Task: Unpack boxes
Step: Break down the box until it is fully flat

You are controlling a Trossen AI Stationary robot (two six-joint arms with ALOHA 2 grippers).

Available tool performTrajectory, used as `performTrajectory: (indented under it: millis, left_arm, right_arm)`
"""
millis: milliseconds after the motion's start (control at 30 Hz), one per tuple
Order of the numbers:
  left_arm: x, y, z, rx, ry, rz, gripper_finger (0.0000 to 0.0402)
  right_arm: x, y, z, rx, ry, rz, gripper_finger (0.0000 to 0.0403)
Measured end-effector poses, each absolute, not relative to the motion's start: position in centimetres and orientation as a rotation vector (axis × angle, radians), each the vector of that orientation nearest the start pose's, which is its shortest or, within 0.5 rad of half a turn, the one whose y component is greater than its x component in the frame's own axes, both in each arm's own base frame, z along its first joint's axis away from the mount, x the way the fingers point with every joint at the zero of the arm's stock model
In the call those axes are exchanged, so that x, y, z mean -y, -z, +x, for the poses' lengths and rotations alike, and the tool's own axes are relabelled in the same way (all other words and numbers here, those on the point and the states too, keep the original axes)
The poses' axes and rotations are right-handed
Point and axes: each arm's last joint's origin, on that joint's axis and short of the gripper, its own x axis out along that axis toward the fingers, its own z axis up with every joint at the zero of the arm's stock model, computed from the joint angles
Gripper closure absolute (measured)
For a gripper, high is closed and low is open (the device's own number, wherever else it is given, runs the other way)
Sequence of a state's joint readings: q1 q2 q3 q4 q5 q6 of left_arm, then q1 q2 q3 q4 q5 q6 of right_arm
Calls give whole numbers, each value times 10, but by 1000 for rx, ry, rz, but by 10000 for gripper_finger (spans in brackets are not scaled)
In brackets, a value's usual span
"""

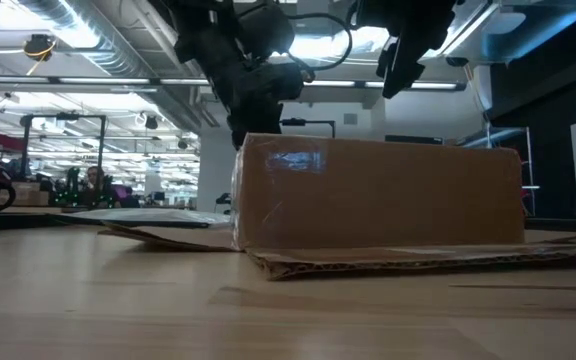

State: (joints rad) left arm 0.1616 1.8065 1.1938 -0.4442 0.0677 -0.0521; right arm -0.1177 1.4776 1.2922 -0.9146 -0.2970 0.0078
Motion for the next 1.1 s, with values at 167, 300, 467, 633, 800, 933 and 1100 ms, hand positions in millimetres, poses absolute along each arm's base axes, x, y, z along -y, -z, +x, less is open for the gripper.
performTrajectory:
  millis: [167,300,467,633,800,933,1100]
  left_arm:
    - [-56,-184,360,-1050,-108,-161,401]
    - [-56,-184,360,-1049,-109,-162,401]
    - [-56,-184,360,-1048,-110,-165,401]
    - [-56,-184,360,-1047,-112,-166,401]
    - [-54,-184,360,-1046,-110,-162,401]
    - [-52,-184,361,-1046,-104,-154,401]
    - [-51,-184,361,-1038,-92,-162,401]
  right_arm:
    - [26,-295,290,-1077,-162,225,201]
    - [26,-295,290,-1069,-170,211,201]
    - [30,-284,297,-1111,-183,191,201]
    - [39,-258,310,-1193,-209,188,201]
    - [44,-234,319,-1277,-232,221,201]
    - [45,-220,325,-1317,-263,259,201]
    - [43,-217,326,-1320,-328,324,201]
